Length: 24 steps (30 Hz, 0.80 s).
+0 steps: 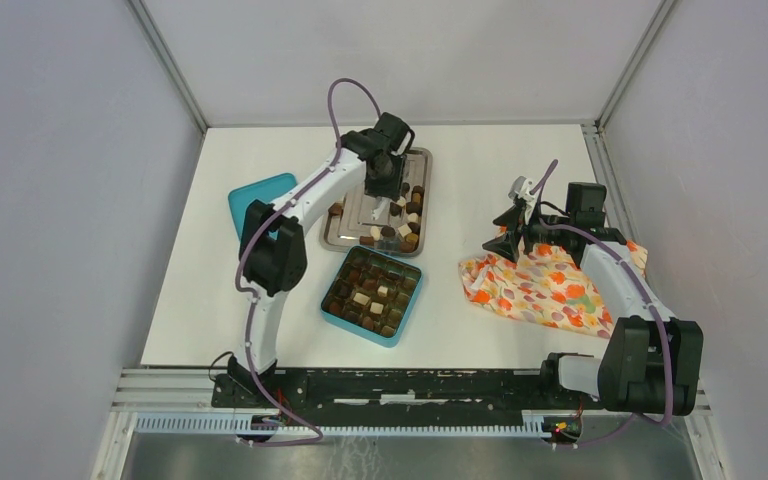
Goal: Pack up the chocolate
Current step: Pick up the fake chocolate from the plate, then place the fake chocolate in the packing box.
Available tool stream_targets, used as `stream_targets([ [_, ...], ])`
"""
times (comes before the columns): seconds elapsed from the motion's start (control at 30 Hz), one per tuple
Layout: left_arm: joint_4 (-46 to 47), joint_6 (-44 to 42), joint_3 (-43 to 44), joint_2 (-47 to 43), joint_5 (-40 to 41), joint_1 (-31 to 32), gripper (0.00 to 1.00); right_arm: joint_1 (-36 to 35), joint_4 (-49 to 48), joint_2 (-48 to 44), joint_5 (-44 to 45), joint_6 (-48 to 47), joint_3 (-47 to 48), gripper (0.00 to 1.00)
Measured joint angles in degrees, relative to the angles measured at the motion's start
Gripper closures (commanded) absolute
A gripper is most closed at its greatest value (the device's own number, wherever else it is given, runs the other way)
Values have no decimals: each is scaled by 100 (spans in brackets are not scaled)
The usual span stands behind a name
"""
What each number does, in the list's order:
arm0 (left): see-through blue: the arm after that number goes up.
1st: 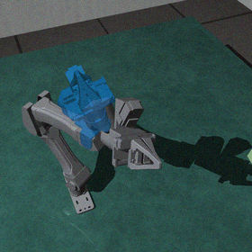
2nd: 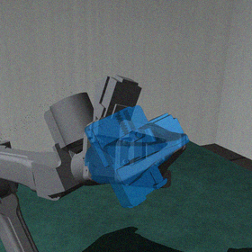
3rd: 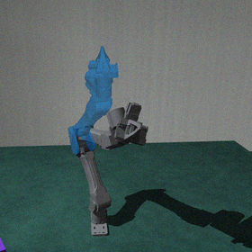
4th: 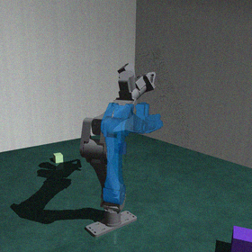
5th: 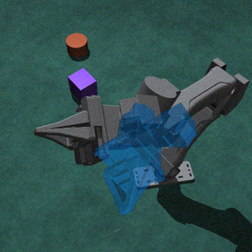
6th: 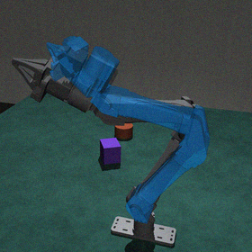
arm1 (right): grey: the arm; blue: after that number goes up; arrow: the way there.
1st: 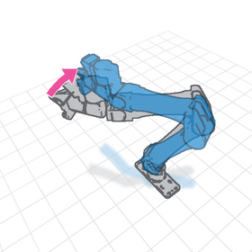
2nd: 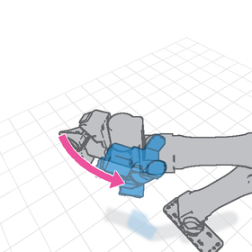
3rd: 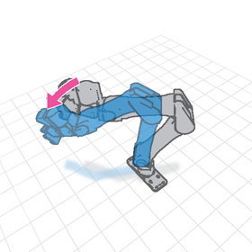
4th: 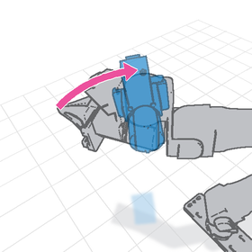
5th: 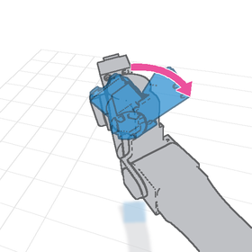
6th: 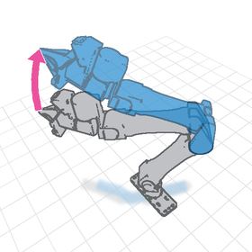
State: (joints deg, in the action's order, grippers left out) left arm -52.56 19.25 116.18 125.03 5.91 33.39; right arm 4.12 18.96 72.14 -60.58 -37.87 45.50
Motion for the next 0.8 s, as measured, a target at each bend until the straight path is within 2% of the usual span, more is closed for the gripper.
stream_targets([
  [0.33, 251, -4, -997, -1051, -151, 0, 98, 0, 0, 0, 0, -2, 0, 28],
  [0.8, 595, -9, -3550, -3759, -1071, 111, 98, 0, 2, 0, 24, -55, 0, 28],
])
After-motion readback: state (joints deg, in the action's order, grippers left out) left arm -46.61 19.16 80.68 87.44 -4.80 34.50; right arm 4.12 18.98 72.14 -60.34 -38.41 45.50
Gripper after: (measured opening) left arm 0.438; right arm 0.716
